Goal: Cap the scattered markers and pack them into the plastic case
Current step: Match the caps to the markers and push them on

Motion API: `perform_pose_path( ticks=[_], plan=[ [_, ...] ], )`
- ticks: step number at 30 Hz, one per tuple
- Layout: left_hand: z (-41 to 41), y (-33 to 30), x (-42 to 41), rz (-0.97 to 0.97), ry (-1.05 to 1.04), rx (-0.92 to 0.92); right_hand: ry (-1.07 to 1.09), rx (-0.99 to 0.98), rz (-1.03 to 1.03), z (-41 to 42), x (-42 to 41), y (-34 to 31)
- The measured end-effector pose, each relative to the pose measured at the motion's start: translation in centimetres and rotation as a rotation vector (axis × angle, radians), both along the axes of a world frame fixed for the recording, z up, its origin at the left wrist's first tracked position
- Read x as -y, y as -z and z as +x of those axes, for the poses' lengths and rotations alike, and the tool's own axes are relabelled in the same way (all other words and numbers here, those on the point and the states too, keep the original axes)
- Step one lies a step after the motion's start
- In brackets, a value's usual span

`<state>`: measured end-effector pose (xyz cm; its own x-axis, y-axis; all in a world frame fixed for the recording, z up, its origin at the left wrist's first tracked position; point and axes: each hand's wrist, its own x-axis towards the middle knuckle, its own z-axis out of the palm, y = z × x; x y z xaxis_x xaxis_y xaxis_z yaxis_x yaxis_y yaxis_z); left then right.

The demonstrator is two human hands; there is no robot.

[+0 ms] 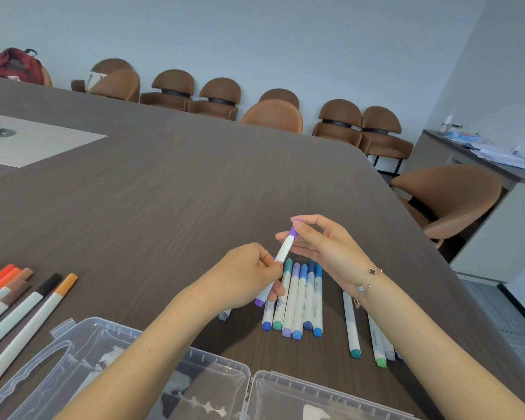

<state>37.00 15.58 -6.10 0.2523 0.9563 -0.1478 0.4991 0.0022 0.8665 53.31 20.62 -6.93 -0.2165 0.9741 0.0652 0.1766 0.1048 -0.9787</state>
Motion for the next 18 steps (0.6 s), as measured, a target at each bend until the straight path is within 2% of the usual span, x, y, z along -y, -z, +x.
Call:
perform_pose_path(
  ticks=[5, 10, 14, 16, 18],
  plan=[
    [0.2, 0.0, -0.1, -0.058, -0.02, 0.073, 0.142, 0.223, 0.177, 0.0, -0.3, 0.5],
    [0.1, -0.3, -0.5, -0.12, -0.123, 0.18, 0.224, 0.171, 0.235, -0.5, 0.1, 1.2],
    [-0.6, -0.5, -0.4, -0.184, -0.11, 0.152, 0.216, 0.187, 0.229, -1.1, 0.6, 1.9],
    [-0.8, -0.8, -0.3, -0.238, -0.06, 0.124, 0.191, 0.283, 0.265, -1.1, 0.5, 1.3],
    [-0.9, -0.4, -0.3, -0.104, -0.1, -0.043, 0.187, 0.453, 0.387, -0.6, 0.3, 0.2]
  ],
)
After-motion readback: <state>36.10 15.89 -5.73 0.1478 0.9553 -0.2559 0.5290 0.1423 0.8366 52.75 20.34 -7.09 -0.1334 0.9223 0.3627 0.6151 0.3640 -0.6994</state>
